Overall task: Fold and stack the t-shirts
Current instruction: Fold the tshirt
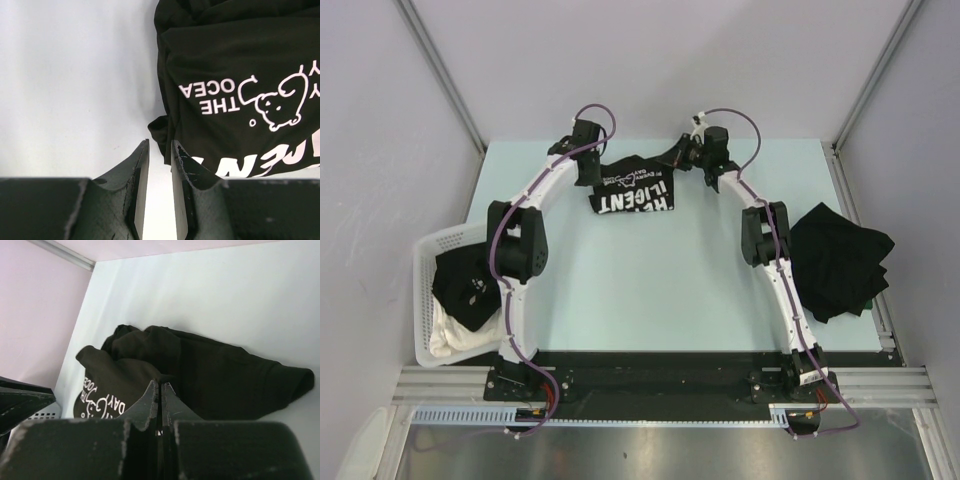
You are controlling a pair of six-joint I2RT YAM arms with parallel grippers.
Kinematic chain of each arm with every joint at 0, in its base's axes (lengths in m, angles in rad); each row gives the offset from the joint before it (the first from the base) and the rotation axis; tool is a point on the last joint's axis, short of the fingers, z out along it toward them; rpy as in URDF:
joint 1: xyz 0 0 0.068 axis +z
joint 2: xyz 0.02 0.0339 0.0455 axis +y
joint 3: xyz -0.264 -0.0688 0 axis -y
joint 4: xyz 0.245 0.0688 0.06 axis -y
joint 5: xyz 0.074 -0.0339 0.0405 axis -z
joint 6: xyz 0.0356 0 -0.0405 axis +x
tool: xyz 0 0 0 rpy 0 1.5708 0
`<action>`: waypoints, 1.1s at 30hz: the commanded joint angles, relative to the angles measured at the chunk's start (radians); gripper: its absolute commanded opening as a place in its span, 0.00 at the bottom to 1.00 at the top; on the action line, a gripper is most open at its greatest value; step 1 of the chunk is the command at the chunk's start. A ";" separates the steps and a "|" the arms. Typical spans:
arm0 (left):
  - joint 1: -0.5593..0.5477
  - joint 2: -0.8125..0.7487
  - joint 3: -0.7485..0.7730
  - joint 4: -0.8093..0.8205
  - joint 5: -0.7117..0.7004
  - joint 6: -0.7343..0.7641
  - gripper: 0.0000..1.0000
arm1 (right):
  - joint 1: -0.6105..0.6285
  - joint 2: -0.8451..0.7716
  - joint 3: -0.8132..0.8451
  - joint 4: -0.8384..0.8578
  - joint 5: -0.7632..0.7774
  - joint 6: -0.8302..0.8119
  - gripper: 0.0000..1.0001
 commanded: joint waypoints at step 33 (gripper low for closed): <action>0.004 -0.025 -0.065 0.033 0.050 -0.020 0.28 | -0.083 -0.168 -0.050 0.049 0.032 -0.091 0.00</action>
